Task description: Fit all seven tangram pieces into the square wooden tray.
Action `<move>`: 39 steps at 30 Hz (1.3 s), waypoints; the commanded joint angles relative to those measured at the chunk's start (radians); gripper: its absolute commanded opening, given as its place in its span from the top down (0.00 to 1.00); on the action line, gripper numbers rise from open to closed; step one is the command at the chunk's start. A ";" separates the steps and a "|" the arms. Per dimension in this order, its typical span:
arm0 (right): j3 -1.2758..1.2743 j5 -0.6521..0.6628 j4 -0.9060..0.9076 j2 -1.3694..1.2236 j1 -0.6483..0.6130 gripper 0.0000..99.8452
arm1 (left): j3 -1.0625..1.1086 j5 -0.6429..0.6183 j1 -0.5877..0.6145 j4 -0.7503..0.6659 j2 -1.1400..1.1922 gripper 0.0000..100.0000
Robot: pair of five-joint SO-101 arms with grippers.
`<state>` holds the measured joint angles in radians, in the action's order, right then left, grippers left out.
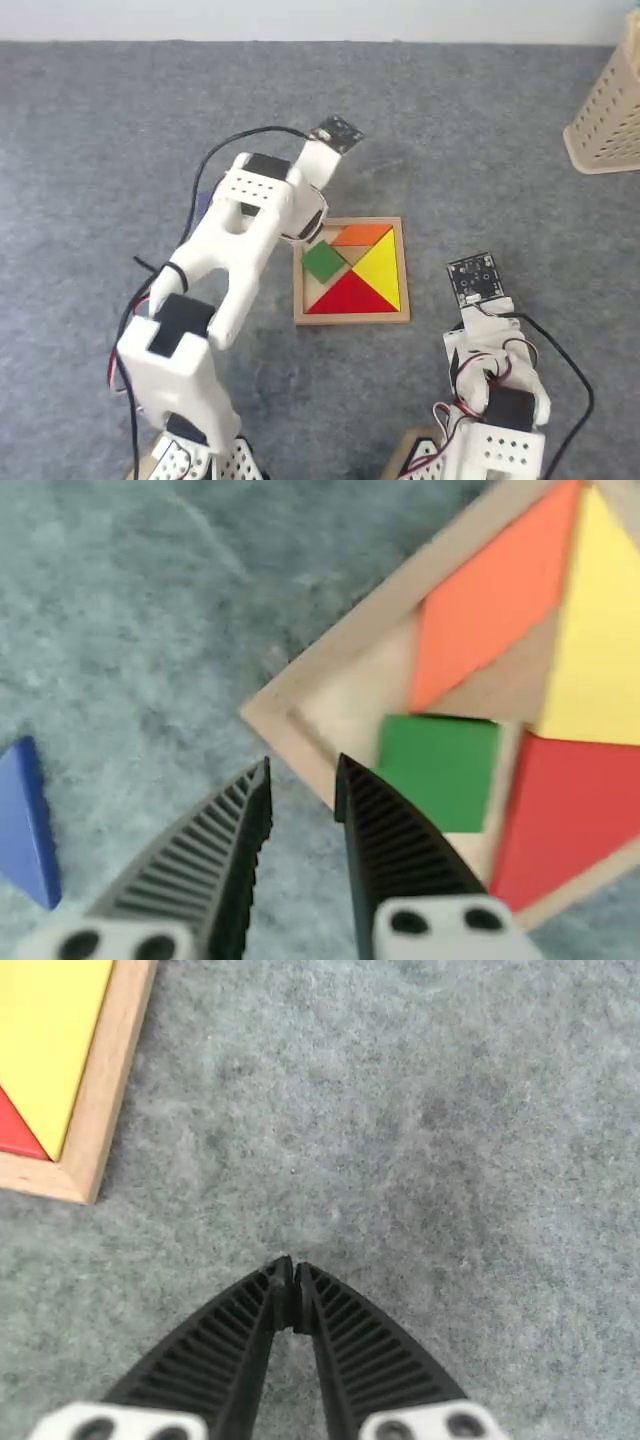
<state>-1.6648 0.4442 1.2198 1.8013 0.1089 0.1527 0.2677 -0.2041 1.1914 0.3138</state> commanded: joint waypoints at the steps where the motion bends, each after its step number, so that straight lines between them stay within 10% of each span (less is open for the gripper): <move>1: -0.020 0.011 0.005 -0.010 -0.005 0.99 | -0.038 0.009 0.000 -0.023 0.017 0.90; 15: -0.020 0.011 0.005 -0.010 -0.005 0.99 | 0.024 -0.025 -0.121 0.000 0.003 0.90; 26: -0.020 0.011 0.005 -0.010 -0.004 0.99 | -0.025 0.043 0.262 0.008 -0.198 0.89; 39: -0.020 0.011 0.005 -0.010 -0.005 0.99 | -0.536 0.353 0.494 0.249 0.226 0.81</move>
<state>-1.6648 0.4442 1.2198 1.8013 0.1089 -0.2417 0.5347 0.2839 1.3802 0.4933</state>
